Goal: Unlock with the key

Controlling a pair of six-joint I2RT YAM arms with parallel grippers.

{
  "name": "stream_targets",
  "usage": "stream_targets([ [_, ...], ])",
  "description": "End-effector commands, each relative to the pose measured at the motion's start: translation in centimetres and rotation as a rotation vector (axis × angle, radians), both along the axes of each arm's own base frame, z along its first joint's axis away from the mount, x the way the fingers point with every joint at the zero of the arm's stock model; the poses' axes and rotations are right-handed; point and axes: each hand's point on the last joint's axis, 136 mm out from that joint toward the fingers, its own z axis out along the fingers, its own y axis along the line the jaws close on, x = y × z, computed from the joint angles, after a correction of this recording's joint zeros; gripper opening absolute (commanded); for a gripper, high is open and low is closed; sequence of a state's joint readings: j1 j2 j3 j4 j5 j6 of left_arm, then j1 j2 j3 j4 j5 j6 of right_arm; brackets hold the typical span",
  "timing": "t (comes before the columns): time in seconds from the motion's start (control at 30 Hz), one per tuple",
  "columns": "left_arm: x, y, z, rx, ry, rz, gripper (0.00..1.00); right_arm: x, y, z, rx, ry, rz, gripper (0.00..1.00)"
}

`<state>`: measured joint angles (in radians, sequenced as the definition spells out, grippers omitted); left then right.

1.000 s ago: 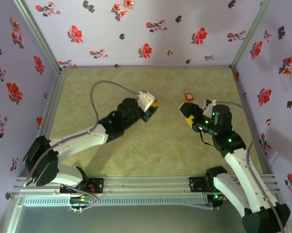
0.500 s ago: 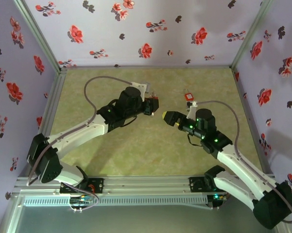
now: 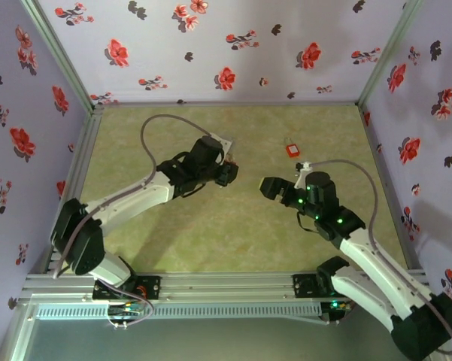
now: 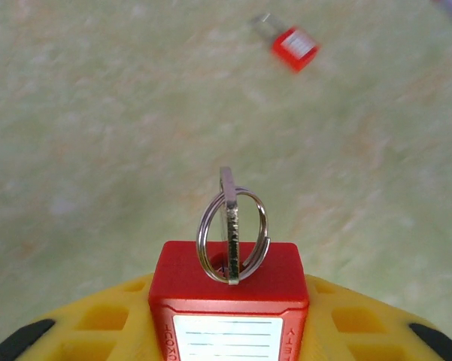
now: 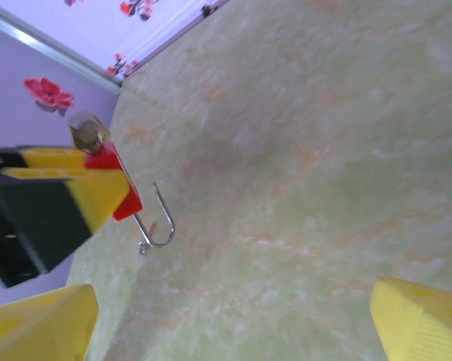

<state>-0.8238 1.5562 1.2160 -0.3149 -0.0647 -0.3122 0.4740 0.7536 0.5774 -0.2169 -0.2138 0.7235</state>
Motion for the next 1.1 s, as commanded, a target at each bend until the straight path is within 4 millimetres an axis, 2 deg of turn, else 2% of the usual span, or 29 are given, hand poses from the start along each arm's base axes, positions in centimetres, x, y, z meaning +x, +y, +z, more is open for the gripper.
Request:
stream_targets([
  [0.0, 1.0, 2.0, -2.3, 0.193, -0.020, -0.034, 0.00, -1.2, -1.8, -0.2, -0.043, 0.029, -0.017, 0.94],
  [0.17, 1.7, 1.9, -5.5, 0.298, 0.003, -0.068, 0.00, -2.3, -3.0, -0.4, -0.045, 0.040, -0.037, 0.95],
  [0.33, 1.0, 0.2, -8.4, 0.358, 0.021, -0.128, 0.00, -2.6, -3.1, -0.3, -0.028, 0.049, -0.040, 0.95],
  [0.6, -2.9, -3.3, -11.3, 0.445, 0.024, -0.260, 0.00, -2.8, -3.3, -0.4, -0.041, 0.061, -0.039, 0.95],
  [0.83, -6.1, -4.7, -12.6, 0.467, 0.027, -0.340, 0.00, -2.8, -3.6, -0.8, -0.042, 0.087, -0.050, 0.96],
  [0.87, -6.5, -4.7, -12.6, 0.467, 0.031, -0.358, 0.01, -2.8, -3.7, -0.9, -0.046, 0.093, -0.053, 0.96],
  [0.93, -7.6, -4.9, -12.5, 0.460, 0.039, -0.400, 0.15, -2.9, -3.8, -0.9, -0.057, 0.111, -0.054, 0.96],
  [1.07, -10.0, -4.8, -12.7, 0.490, 0.052, -0.529, 0.36, -3.1, -4.0, -1.0, -0.081, 0.138, -0.047, 0.96],
])
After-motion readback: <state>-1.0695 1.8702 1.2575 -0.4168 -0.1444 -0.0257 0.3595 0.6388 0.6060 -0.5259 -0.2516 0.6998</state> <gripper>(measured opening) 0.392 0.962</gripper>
